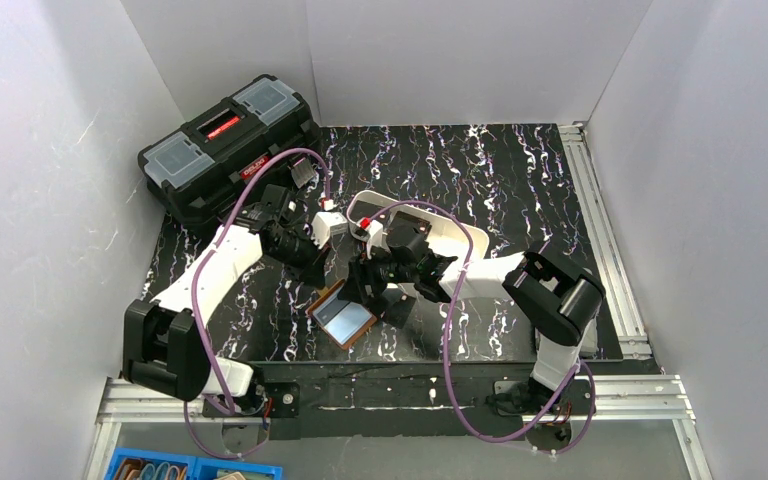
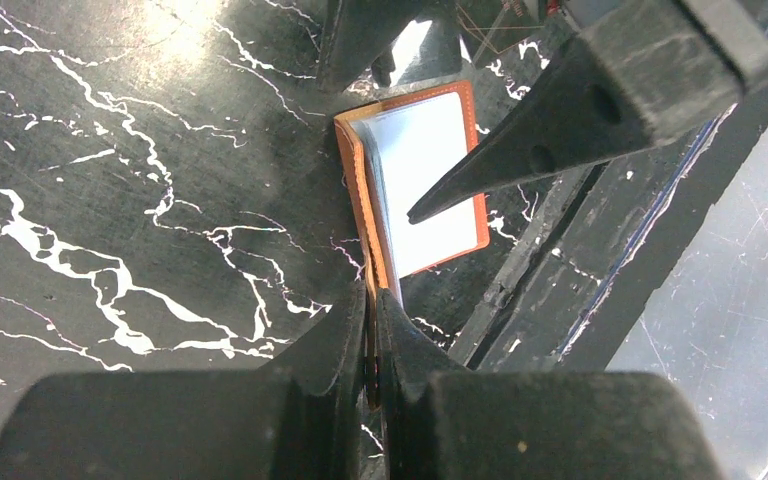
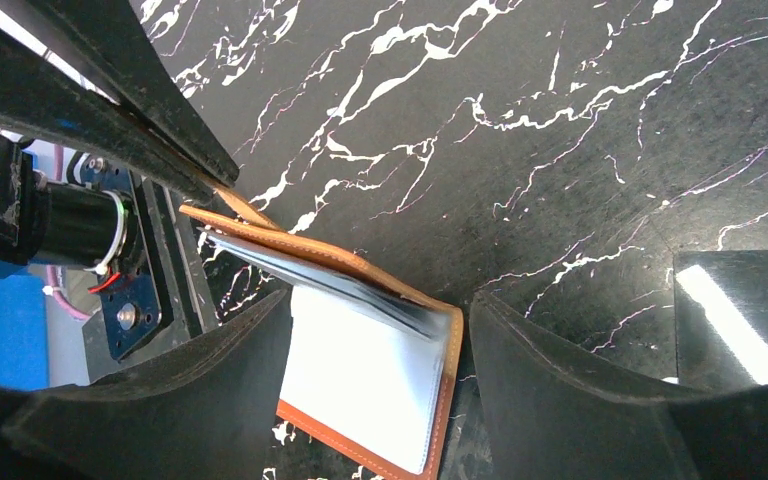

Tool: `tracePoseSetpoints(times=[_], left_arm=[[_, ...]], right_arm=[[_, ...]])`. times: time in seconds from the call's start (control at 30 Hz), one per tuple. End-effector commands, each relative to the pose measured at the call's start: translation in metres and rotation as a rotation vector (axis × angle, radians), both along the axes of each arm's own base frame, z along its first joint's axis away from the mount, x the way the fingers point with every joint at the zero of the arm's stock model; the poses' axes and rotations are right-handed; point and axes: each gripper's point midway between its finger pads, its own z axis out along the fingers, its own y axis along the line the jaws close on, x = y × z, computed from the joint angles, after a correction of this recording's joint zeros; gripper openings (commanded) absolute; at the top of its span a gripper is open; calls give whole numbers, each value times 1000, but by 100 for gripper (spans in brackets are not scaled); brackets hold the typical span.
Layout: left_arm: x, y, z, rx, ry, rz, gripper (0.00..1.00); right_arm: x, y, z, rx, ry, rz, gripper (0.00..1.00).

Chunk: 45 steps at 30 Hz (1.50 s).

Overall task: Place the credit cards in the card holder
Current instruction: Turn over the card slot in the card holder.

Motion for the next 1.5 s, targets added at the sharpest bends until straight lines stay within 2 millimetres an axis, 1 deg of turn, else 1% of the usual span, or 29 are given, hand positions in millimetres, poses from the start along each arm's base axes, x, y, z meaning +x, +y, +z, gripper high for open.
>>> tracePoseSetpoints(times=[0.0,0.2,0.3,0.4,0.73,0.9,1.17,1.3,1.4,1.47], left_arm=[[-6,-10,22,-48,-28,-21,0],[-11,-11,19,-44,-13,-24,0],[-14,-10,17,-40,-9,-27,0],[-15,-10,16,-38,-5,-25,0],[-17,-9,15,-38,-11,-26,0],[-19,-9,13,-34,-8,-30,0],[-19,-8,9,-31,-4,-25,0],[-21,-3,0,-2,-5,-25,0],[-23,3,-12,30,-6,-33,0],[-26,10,-22,57,-9,-46,0]], right_arm=[[8,8,25,57,-68,-8,73],[14,12,26,57,-67,-32,73],[15,13,23,47,-52,-39,73],[12,12,30,75,-64,-33,73],[13,11,8,5,-26,-47,72],[10,6,0,-34,-39,-47,71],[1,-1,2,-43,-49,-41,71],[0,-4,1,-61,-58,-42,71],[3,-4,1,-76,-72,-46,71],[4,0,4,-75,-86,-42,71]])
